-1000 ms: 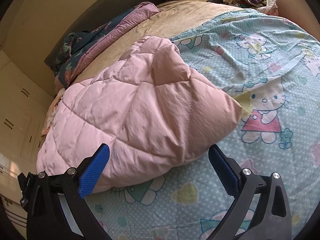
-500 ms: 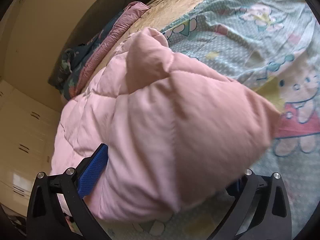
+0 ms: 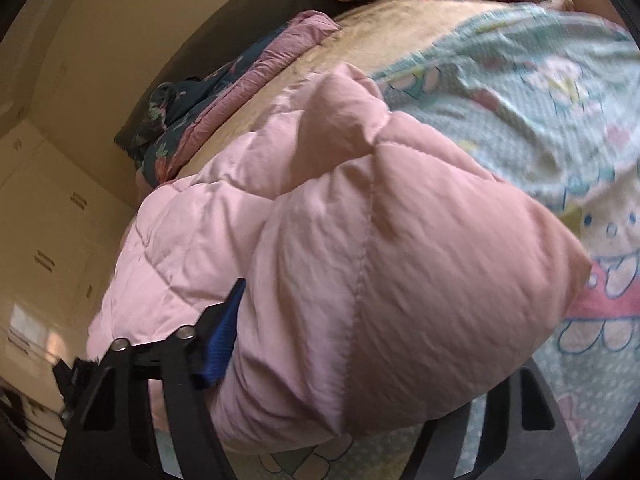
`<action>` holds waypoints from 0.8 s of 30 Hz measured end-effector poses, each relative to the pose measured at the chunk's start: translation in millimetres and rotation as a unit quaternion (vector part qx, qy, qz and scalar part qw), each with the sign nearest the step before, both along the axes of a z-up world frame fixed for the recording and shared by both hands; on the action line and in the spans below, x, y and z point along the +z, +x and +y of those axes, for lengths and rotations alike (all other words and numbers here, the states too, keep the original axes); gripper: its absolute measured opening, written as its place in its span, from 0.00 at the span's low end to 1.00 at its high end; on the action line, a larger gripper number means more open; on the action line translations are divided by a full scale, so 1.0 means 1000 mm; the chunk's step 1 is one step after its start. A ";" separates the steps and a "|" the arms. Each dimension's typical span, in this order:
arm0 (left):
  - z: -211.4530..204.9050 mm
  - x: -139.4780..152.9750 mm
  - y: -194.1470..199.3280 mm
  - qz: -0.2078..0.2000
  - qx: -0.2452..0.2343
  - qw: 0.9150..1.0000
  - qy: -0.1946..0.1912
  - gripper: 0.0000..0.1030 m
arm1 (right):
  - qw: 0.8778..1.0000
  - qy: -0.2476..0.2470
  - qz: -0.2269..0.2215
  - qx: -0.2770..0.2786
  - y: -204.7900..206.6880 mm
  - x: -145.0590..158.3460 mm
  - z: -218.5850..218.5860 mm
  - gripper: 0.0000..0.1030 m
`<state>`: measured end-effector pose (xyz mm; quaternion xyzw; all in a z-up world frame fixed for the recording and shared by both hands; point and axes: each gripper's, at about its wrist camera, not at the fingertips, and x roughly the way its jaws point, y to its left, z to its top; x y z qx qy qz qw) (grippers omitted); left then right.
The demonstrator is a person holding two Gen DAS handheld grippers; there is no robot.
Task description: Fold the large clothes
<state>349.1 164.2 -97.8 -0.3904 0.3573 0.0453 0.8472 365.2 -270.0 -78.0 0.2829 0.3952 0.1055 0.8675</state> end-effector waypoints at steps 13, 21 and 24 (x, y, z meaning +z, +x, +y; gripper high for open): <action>-0.028 0.052 -0.004 -0.008 -0.034 0.990 0.140 0.39 | 0.986 -0.144 -0.065 0.056 -0.010 0.043 0.033 0.37; -0.039 0.074 -0.015 -0.019 -0.043 0.985 0.169 0.38 | 0.974 -0.184 -0.111 0.074 -0.027 0.073 0.042 0.34; -0.043 0.083 -0.024 -0.023 -0.047 0.982 0.179 0.37 | 0.969 -0.198 -0.123 0.083 -0.037 0.084 0.044 0.33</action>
